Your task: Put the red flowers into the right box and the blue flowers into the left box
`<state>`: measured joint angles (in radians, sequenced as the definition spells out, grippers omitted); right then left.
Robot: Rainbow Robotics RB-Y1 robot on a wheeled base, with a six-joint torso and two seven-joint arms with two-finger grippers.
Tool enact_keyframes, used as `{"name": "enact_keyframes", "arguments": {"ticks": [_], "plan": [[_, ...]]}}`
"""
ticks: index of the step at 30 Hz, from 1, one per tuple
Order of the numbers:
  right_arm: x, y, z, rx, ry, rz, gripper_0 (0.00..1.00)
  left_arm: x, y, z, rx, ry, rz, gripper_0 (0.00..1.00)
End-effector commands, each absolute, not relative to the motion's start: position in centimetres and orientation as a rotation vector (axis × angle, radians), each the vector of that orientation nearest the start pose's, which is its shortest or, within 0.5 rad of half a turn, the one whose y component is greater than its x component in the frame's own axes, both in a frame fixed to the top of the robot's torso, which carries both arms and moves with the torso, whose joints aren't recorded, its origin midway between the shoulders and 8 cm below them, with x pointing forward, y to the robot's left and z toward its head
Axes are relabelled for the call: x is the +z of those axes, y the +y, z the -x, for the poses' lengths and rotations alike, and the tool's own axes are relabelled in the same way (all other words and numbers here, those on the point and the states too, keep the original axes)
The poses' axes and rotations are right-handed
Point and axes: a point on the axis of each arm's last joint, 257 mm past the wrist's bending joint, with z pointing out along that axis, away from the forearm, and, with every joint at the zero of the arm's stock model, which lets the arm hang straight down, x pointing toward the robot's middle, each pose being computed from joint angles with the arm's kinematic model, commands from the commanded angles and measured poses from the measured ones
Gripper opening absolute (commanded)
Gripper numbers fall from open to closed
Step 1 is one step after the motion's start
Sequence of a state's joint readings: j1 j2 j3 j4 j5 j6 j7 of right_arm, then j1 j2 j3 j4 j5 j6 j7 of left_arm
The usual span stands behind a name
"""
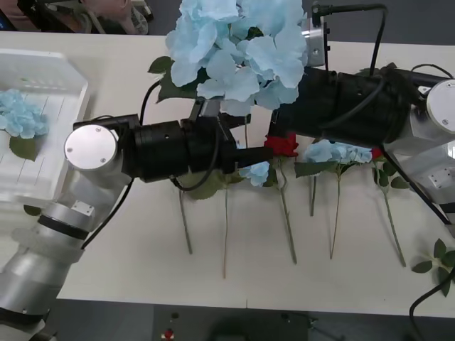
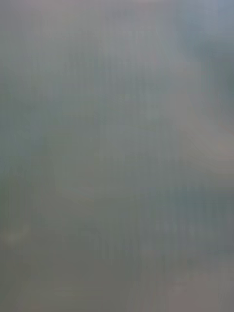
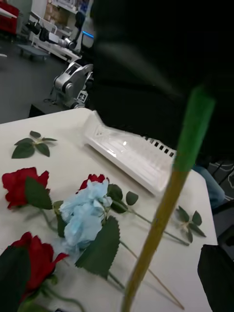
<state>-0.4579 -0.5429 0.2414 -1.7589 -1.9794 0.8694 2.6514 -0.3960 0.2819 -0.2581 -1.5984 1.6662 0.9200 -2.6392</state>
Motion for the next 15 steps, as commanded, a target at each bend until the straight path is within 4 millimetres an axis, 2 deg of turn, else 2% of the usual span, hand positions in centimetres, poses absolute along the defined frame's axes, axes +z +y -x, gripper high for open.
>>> {"name": "enact_keyframes", "arguments": {"ticks": [1,2,3,15], "plan": [[-0.53,2.15,-42.53,1.070,1.266,1.006,0.00,-8.82,-7.68,-43.88,-1.009,1.324,-1.013,0.44],[-0.59,2.19,-42.61,1.070,1.270,1.002,0.00,-8.80,-7.68,-43.95,-1.006,1.324,-1.013,0.25],[-0.56,2.22,-42.75,1.065,1.271,0.999,0.00,-8.74,-7.87,-43.78,-1.011,1.321,-1.017,0.00],[-0.75,2.17,-42.96,1.079,1.288,0.981,0.00,-8.78,-7.66,-43.86,-1.011,1.324,-1.015,0.00]]}}
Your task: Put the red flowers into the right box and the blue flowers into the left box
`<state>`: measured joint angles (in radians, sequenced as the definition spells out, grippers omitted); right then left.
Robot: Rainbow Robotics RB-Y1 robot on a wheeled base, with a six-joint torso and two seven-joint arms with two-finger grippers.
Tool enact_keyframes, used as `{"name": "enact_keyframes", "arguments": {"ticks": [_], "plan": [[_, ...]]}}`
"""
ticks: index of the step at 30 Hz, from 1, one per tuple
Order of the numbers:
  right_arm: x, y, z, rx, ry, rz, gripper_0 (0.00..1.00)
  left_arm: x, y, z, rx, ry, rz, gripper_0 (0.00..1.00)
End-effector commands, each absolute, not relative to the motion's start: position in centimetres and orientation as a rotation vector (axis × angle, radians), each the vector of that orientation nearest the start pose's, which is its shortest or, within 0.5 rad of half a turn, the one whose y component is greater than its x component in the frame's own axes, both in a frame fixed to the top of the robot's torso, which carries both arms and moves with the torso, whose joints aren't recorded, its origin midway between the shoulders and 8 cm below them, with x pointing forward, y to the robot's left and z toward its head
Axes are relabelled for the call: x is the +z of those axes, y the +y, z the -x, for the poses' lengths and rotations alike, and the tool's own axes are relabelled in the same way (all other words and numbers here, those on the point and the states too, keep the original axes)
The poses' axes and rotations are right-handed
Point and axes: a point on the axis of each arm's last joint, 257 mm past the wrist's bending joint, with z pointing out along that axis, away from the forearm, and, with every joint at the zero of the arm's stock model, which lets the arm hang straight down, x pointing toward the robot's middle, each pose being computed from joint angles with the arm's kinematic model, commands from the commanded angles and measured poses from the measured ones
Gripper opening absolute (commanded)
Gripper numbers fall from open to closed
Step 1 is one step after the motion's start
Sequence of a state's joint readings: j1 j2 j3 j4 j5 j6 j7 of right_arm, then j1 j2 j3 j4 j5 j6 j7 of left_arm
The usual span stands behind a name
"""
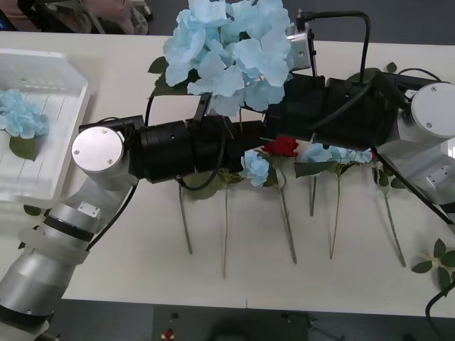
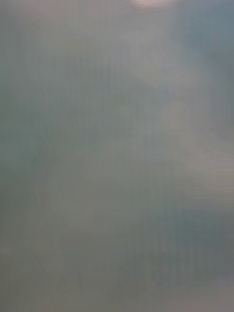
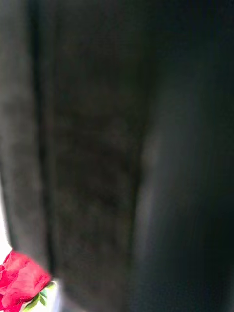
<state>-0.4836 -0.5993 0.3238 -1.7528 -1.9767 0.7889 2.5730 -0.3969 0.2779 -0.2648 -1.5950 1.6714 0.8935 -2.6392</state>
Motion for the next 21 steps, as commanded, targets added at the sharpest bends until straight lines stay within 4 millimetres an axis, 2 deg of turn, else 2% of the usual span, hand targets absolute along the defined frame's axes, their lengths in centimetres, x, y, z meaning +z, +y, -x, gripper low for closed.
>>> {"name": "enact_keyframes", "arguments": {"ticks": [1,11,12,14,16,18,21], "plan": [[-0.7,2.2,-43.0,1.077,1.289,0.982,0.00,-8.8,-7.7,-43.9,-1.011,1.324,-1.015,0.00],[-0.8,1.9,-43.1,1.080,1.303,0.976,0.00,-8.6,-7.4,-44.3,-0.999,1.324,-1.001,0.00],[-0.7,1.8,-43.1,1.079,1.303,0.978,0.15,-8.6,-7.4,-44.3,-0.997,1.323,-1.000,0.00],[-0.7,1.6,-43.3,1.070,1.304,0.978,0.62,-8.6,-7.4,-44.3,-0.998,1.324,-1.000,0.00],[-0.7,1.5,-43.4,1.063,1.308,0.989,0.84,-8.6,-7.4,-44.3,-0.995,1.324,-1.001,0.00],[-0.7,1.3,-43.3,1.063,1.309,0.998,0.93,-8.7,-7.2,-44.4,-0.993,1.327,-1.002,0.00],[-0.7,1.0,-43.4,1.059,1.313,0.997,0.99,-8.8,-6.6,-44.5,-0.990,1.333,-1.003,0.00]]}}
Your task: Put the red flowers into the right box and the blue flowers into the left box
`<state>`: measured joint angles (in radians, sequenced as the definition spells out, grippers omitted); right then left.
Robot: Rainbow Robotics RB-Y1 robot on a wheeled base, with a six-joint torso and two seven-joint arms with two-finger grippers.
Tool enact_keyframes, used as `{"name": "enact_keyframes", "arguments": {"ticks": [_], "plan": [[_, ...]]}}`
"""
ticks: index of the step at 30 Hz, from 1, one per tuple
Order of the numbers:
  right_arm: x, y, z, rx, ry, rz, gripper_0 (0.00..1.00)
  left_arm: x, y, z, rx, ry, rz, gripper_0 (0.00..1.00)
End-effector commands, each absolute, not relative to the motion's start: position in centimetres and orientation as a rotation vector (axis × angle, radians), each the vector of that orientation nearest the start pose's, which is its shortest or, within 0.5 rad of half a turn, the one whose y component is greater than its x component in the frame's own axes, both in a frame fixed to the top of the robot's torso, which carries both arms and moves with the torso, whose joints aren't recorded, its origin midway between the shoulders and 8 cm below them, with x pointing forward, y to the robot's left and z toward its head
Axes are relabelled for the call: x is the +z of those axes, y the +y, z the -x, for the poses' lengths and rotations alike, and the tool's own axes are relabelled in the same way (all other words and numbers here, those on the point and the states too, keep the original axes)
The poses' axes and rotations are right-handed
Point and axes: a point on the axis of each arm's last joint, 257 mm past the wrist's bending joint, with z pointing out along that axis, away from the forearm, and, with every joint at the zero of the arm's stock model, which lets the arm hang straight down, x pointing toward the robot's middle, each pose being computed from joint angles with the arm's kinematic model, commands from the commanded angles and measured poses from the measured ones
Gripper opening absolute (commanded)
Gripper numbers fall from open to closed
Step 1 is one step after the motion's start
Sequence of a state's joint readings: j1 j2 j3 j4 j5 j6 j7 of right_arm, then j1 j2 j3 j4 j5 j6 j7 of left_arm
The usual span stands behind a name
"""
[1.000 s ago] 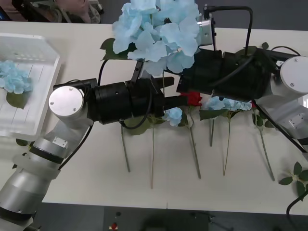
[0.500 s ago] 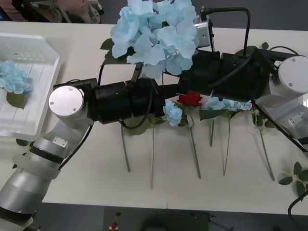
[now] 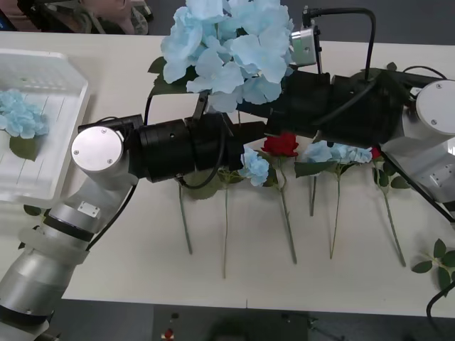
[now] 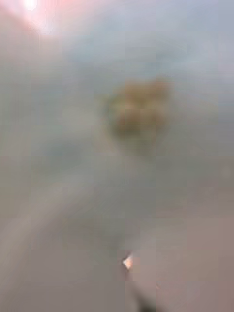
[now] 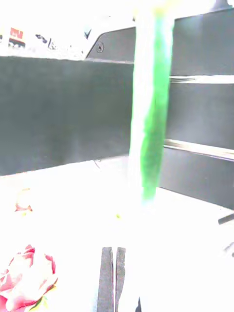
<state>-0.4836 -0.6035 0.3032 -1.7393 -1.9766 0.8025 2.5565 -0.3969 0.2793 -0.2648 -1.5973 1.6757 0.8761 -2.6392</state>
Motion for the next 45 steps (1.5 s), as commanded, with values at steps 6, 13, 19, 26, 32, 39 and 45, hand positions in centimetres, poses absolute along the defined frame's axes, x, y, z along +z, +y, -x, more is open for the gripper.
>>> {"name": "enact_keyframes", "arguments": {"ticks": [6,13,19,26,32,39,45], "plan": [[-0.8,0.2,-43.5,1.067,1.330,0.996,1.00,-8.2,-3.3,-45.0,-1.028,1.358,-0.964,0.00],[-4.2,-3.7,-44.1,1.155,1.519,1.007,1.00,-9.1,8.0,-47.3,-0.925,1.524,-0.924,0.00],[-7.3,-9.4,-45.1,1.262,1.898,0.811,1.00,-10.9,21.6,-49.0,-0.666,1.774,-0.889,0.00],[-12.3,-17.0,-46.6,0.912,2.386,0.511,1.00,-11.7,37.4,-49.3,-0.294,2.013,-0.870,0.00],[-16.1,-23.1,-48.0,0.491,2.587,0.324,1.00,-12.1,48.5,-50.8,0.009,2.110,-0.743,0.00],[-20.1,-31.6,-50.3,0.017,2.650,0.251,1.00,-14.2,53.5,-51.9,0.160,2.132,-0.644,0.00],[-22.1,-35.9,-52.2,-0.179,2.628,0.191,1.00,-15.8,55.5,-52.9,0.351,2.123,-0.724,0.00]]}}
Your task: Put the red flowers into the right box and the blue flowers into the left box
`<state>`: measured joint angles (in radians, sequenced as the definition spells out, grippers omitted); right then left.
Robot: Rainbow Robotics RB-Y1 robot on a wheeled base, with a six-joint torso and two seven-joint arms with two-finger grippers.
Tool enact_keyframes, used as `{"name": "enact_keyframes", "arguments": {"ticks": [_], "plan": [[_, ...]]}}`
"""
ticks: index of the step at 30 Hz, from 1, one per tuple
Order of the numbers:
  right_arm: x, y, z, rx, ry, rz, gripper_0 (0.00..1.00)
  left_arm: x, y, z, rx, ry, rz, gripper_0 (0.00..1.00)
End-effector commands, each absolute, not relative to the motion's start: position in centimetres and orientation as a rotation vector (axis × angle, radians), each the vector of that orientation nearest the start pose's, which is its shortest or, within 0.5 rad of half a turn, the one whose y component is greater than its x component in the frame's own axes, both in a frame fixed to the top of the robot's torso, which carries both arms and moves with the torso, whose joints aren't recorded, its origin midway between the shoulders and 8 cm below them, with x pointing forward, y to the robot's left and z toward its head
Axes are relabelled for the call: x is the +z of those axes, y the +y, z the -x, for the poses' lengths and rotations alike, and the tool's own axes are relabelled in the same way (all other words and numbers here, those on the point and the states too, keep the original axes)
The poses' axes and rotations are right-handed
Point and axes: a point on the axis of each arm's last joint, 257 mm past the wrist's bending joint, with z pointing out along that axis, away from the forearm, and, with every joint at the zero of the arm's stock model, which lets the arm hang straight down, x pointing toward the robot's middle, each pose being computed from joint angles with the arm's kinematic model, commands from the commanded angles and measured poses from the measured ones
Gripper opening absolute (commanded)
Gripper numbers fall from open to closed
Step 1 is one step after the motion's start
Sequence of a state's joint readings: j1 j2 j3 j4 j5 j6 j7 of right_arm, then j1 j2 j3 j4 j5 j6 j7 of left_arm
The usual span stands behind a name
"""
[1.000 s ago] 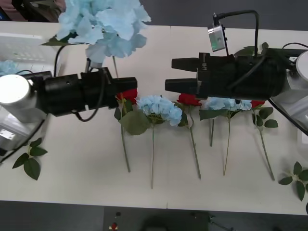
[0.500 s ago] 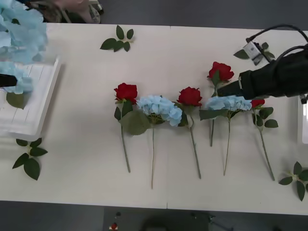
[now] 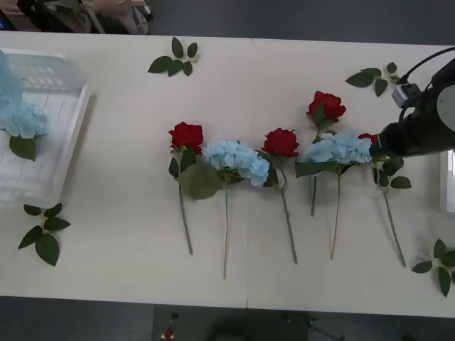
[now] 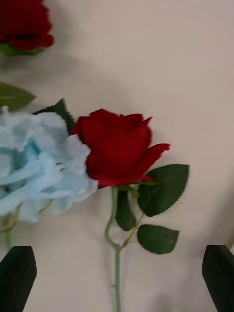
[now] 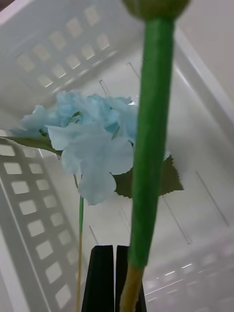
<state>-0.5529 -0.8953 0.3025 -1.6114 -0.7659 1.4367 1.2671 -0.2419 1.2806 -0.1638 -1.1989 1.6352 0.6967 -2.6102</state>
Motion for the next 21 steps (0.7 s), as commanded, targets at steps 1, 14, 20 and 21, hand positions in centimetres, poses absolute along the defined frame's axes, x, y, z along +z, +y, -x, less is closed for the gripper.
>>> {"name": "enact_keyframes", "arguments": {"ticks": [1,14,20,21], "plan": [[-22.3,-36.2,-52.2,-0.180,2.631,0.184,1.00,-15.9,55.7,-53.0,0.364,2.124,-0.729,0.00],[-27.1,-39.8,-52.5,-0.296,2.658,0.286,1.00,-17.0,56.6,-53.5,0.389,2.105,-0.672,0.66],[-27.6,-39.3,-52.2,-0.306,2.665,0.338,1.00,-15.2,50.5,-53.5,0.130,2.084,-0.658,0.67],[-27.8,-39.2,-52.2,-0.315,2.659,0.352,1.00,-14.0,49.0,-53.6,0.067,2.065,-0.656,0.67]]}}
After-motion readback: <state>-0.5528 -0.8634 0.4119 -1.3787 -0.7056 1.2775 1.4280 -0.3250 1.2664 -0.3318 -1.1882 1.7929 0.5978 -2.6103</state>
